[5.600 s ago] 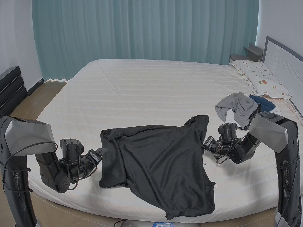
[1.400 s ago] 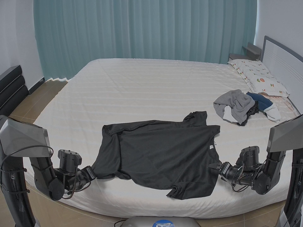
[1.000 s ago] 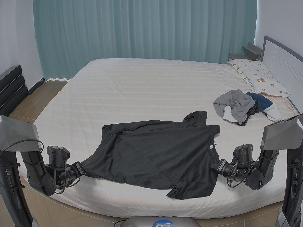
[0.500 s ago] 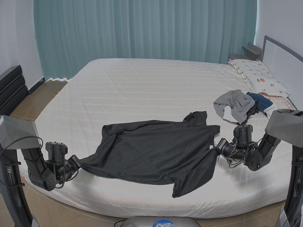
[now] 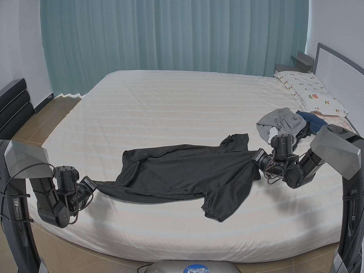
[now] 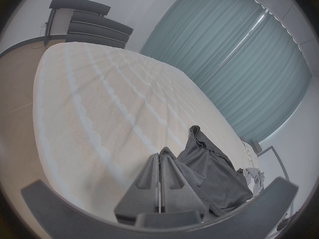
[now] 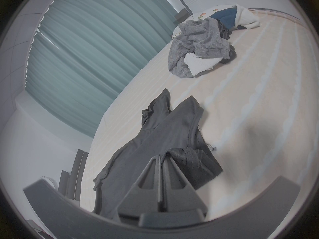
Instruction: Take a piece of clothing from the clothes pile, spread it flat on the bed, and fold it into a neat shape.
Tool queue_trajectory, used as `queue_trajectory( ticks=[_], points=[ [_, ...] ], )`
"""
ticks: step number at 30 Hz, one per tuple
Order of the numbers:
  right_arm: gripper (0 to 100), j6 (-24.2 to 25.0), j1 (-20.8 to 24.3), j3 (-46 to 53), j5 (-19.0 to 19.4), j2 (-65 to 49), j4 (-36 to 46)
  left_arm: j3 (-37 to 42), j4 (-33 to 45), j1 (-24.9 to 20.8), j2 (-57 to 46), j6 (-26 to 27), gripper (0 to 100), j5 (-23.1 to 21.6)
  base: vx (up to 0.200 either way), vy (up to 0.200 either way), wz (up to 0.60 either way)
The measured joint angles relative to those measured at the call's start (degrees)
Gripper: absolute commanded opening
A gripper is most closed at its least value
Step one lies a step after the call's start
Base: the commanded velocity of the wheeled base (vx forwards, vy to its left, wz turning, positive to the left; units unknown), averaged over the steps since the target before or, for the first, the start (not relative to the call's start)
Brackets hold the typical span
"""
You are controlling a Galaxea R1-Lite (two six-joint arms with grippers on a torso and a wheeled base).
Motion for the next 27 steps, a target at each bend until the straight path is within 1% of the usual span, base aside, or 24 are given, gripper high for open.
queue_trajectory(
  ticks=[1, 5, 9, 12, 16, 21, 24, 27],
  points=[
    [100, -0.02, 0.13, -0.63, -0.18, 0.69, 0.00, -0.01, -0.18, 0.09, 0.39, -0.06, 0, 0.00, 0.000, 0.000, 0.00],
    [100, -0.09, 0.85, -2.43, -0.27, 3.38, -0.77, -0.12, -0.55, 0.39, 1.99, -0.24, 0, -0.17, 0.000, 0.000, 0.00],
    [100, -0.20, 0.61, -0.99, 0.45, 3.82, -3.62, -0.17, -0.62, 0.46, 2.82, -0.27, 0, -0.39, 0.000, 0.000, 0.00],
    [100, -0.60, -0.16, 1.74, 2.54, 2.49, -5.75, -0.09, -0.63, 0.48, 3.15, -0.27, 0, -0.41, 0.000, 0.000, 0.00],
    [100, -1.48, -0.85, 6.64, 5.24, -0.60, -6.24, 0.13, -0.63, 0.50, 3.30, -0.35, 0, -0.56, 0.000, 0.000, 0.00],
    [100, -4.73, -0.82, 14.41, 7.85, -4.46, -6.72, 0.43, -0.60, 0.46, 3.30, -1.18, 0, -0.89, 0.000, 0.000, 0.00],
    [100, -7.14, -0.02, 19.15, 8.95, -6.02, -6.79, 0.57, -0.55, 0.44, 3.25, -1.56, 0, -1.10, 0.000, 0.000, 0.00],
    [100, -8.31, 2.23, 22.22, 9.50, -6.72, -6.61, 0.90, -0.57, 0.39, 3.17, -1.76, 0, -1.22, 0.000, 0.000, 0.00]
  ],
)
